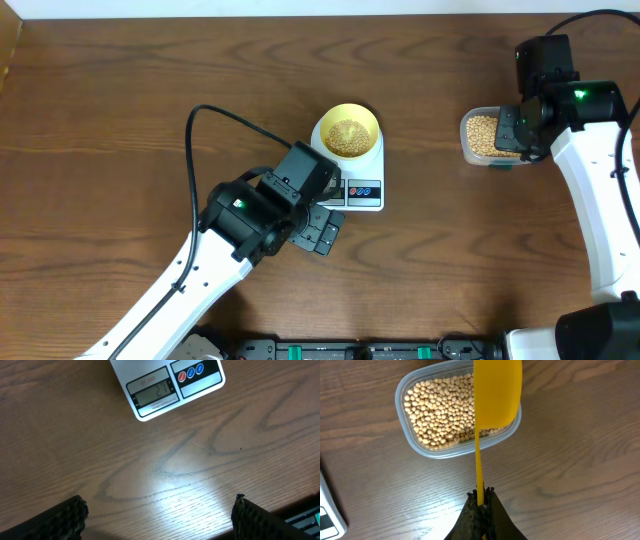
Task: Scoop item into bowl and weigh 50g on scale
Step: 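Carry the empty scoop right back to the soybean tub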
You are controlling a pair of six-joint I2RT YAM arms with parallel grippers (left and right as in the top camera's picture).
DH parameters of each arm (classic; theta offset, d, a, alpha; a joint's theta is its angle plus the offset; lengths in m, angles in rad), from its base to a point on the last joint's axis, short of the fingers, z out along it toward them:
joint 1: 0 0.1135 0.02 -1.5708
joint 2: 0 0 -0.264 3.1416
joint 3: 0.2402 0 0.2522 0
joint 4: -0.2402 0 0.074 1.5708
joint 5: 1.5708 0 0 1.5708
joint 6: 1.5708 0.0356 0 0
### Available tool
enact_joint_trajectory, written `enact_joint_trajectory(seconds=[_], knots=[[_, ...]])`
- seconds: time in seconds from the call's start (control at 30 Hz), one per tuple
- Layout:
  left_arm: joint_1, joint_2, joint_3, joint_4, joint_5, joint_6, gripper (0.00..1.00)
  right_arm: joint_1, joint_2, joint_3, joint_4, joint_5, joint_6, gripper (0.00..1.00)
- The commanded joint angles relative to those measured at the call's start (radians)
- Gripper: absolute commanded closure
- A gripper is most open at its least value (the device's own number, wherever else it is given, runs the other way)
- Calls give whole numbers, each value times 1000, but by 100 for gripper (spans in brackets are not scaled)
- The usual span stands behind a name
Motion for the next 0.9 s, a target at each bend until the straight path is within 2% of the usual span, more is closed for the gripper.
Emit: enact_joint_trajectory(seconds=[0.0, 0.87], knots=[[-2, -4, 24, 0, -13, 5, 6, -2, 5, 15, 0, -16, 13, 99], [-2, -4, 24, 0, -13, 5, 6, -2, 6, -60, -11, -64, 40, 99]])
